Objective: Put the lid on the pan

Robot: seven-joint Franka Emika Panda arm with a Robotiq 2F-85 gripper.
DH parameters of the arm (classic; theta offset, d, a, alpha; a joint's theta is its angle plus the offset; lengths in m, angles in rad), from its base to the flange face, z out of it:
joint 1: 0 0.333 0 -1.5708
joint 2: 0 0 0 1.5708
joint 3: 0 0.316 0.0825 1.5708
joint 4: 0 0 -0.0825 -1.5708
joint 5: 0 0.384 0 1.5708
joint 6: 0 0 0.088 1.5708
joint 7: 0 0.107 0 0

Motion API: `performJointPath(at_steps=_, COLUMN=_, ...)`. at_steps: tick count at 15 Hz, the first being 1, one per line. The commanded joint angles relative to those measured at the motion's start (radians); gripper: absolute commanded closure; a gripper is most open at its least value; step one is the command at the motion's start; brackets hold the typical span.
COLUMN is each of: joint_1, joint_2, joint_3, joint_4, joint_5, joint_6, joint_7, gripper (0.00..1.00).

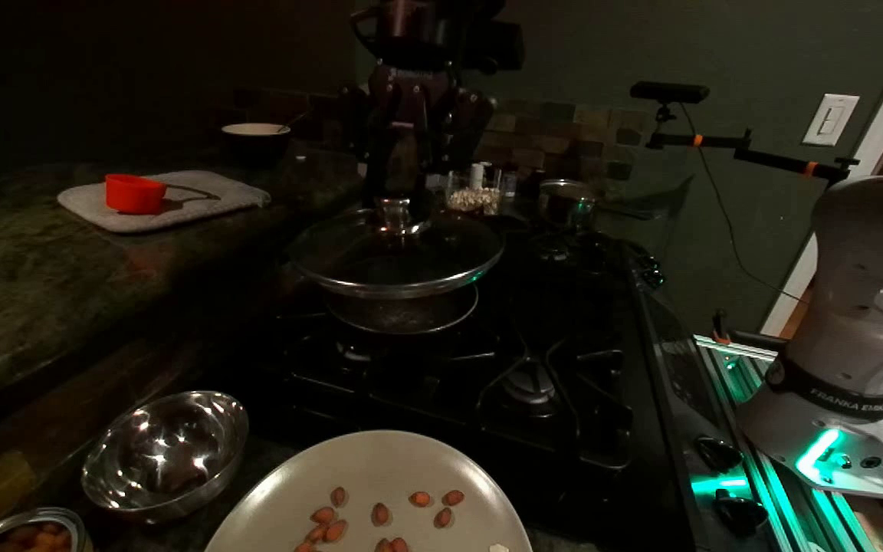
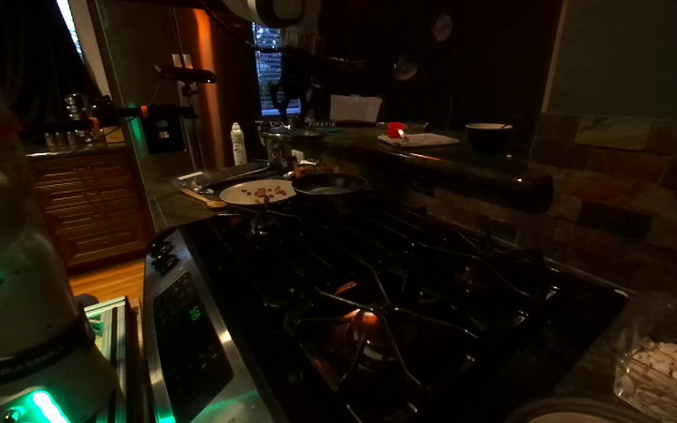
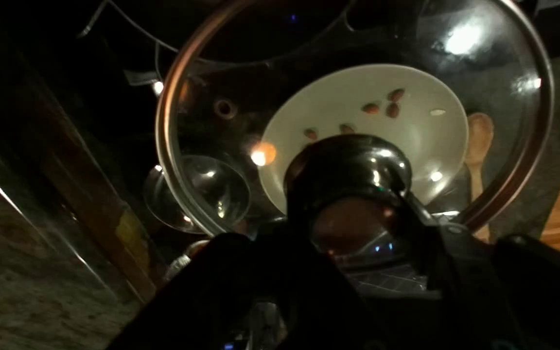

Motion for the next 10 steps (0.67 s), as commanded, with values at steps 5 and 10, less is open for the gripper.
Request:
performJointPath(at_steps=5, joint_1=-0.045, joint_2=-0.025, joint_3=-0.046, joint_4=-0.122, joint_5=-0.012, joint_6=0.129, joint_7=0.050, gripper=0.77)
performJointPath(at_steps=10, joint_1=-0.068, joint_2=-0.022, joint_3=-0.068, joint_4=-0.174, joint_5=0.000, joint_6=0.210, joint_7=0.049, gripper=0.77)
